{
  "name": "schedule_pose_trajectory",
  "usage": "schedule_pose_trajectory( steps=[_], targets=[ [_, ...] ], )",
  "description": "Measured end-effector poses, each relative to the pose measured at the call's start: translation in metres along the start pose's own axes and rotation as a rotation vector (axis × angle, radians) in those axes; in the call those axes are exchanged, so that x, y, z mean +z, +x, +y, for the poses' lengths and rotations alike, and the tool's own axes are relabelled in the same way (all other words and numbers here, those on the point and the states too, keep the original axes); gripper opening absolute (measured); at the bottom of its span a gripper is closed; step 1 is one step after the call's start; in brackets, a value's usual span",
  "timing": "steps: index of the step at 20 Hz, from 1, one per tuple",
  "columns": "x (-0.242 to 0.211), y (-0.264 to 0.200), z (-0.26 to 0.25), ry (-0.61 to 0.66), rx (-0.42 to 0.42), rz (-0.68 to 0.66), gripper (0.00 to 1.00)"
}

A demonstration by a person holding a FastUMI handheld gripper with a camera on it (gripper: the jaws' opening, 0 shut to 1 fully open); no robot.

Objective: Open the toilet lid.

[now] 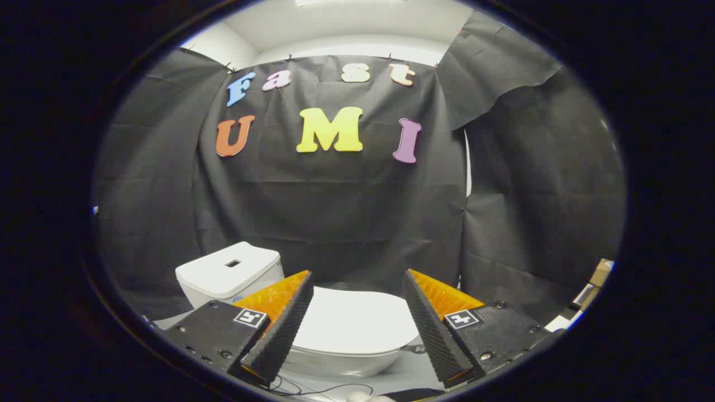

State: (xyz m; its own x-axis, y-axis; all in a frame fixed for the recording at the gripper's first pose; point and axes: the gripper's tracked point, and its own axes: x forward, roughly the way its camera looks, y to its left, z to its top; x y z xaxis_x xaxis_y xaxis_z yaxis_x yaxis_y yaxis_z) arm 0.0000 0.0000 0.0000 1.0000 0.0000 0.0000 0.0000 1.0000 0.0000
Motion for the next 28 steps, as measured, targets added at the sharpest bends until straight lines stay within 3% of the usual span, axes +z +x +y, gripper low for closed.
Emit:
schedule_pose_trajectory(
  steps=[18, 28],
  targets=[
    [0.004, 0.009, -0.007, 0.006, -0.010, 0.017, 1.00],
    [0.012, 0.058, -0.024, 0.043, 0.054, 0.027, 1.00]
  ],
)
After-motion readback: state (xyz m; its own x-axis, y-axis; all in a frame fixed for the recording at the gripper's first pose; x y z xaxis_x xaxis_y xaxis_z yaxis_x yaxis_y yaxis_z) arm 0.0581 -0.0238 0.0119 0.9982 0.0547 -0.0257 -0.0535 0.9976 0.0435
